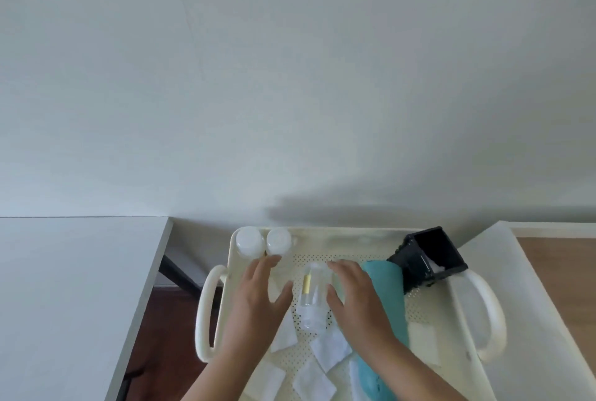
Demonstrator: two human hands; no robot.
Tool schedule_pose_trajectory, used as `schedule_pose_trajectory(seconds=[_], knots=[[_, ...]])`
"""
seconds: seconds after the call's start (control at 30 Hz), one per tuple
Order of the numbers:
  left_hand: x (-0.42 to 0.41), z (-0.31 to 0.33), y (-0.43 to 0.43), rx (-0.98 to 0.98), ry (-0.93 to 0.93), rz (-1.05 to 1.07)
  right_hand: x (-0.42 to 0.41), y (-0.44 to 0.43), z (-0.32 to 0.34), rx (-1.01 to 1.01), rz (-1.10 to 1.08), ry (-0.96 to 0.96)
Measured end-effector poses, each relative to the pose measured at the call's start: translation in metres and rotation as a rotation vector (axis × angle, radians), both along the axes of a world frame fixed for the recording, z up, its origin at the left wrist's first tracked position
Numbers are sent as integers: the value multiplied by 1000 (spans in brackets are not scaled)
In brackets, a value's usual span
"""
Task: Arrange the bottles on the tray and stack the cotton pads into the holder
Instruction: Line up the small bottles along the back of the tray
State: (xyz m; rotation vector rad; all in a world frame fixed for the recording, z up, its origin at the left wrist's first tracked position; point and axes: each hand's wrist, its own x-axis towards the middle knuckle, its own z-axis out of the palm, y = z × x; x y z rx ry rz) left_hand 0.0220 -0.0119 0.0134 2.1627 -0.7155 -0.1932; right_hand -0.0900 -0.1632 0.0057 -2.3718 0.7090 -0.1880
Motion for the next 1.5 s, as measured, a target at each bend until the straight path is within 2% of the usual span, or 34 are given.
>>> schedule_pose_trajectory(seconds=[0.2,0.4,0.6,0.9,1.33,1.5], knots=[[-33,-33,-18,111,182,-24,-23,24,-14,90,-79,104],[-50,-49,-19,195,285,-25,-26,27,-23,39,-92,220],[-59,-51,-25,199,388,-14,-14,29,-33,-43,-89,295],[-65,-51,-20,178,391,49,-4,24,-30,-87,-73,275],[-58,-50,-20,115,440,124,-7,25,-25,-6,-112,217],[-48,-39,-18,114,281,141,-13,14,-16,-34,-128,163]])
